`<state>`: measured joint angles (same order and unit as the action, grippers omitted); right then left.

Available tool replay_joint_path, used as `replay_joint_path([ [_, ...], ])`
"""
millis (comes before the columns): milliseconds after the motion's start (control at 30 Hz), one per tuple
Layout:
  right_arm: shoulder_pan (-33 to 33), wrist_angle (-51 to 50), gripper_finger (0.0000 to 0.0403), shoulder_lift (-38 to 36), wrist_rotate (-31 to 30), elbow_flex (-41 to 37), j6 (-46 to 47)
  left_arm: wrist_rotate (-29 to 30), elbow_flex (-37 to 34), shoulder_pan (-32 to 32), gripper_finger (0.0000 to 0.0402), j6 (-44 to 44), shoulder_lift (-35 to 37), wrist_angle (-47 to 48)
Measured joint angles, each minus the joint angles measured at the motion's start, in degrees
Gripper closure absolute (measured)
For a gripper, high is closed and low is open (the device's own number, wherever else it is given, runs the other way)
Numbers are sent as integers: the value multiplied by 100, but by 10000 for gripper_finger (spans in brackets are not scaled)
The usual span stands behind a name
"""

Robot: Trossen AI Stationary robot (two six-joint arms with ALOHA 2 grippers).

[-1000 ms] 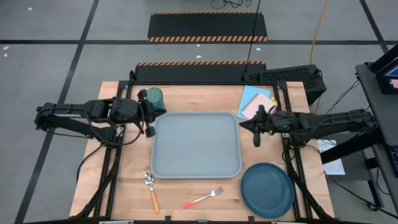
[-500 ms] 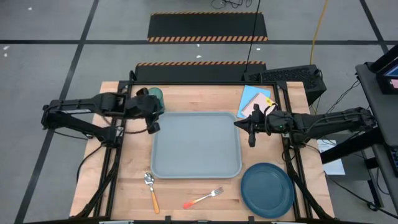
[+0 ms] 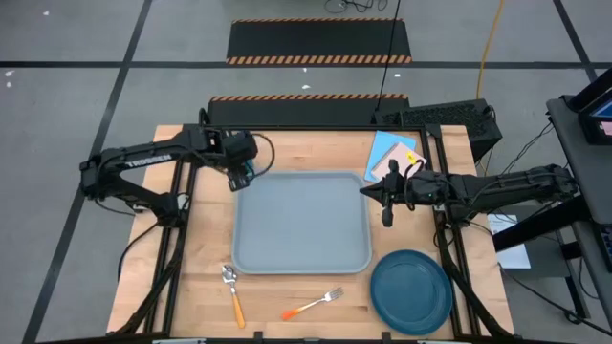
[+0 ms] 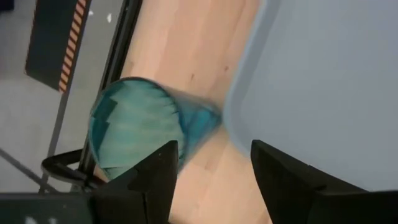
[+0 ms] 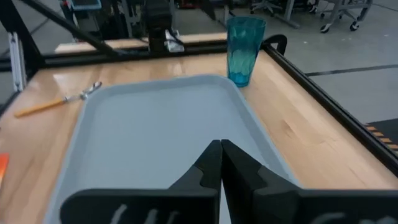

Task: Pick and place plate/cup/fork/spoon on tray
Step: Put the blue cup on the top right of the gray serving tray

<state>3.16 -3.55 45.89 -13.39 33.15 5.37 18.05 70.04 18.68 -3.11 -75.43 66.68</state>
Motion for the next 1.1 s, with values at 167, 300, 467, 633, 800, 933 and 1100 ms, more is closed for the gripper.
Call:
replay_joint_path([
  [167,0,-317,403,-24,-9,0,-104,-198,0,324,168,-428,-9,4],
  [300,0,-332,403,-24,-9,0,-150,-176,0,481,138,-589,-9,-33],
  [467,0,-486,403,-24,-8,0,-21,-170,0,611,100,-519,-116,-77],
  [633,0,-597,403,-22,-8,0,-9,-171,-44,608,91,-475,-371,-78],
  [800,0,-627,403,-22,-9,0,-7,-170,-46,630,108,-472,-640,-74],
  [933,0,-638,403,-23,-8,0,106,-169,-46,705,128,-427,-816,-68],
  [1100,0,-669,403,-24,-2,0,146,-167,-50,803,156,-431,-981,-39],
])
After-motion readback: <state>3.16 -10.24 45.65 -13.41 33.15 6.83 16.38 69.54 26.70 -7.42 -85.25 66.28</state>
